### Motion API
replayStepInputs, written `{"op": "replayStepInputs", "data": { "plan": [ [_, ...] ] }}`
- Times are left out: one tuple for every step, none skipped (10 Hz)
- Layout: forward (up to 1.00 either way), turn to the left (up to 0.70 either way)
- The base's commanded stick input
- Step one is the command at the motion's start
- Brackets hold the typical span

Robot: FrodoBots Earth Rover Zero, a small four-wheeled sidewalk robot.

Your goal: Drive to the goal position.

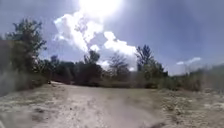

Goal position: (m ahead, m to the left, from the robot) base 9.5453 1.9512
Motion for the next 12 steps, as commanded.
{"op": "replayStepInputs", "data": {
  "plan": [
    [0.7,0.0],
    [0.7,0.0],
    [0.7,0.0],
    [0.7,0.0],
    [0.7,0.0],
    [0.7,0.0],
    [0.7,0.0],
    [0.7,0.0],
    [0.7,0.0],
    [0.7,0.0],
    [0.7,0.0],
    [0.7,0.0]
  ]
}}
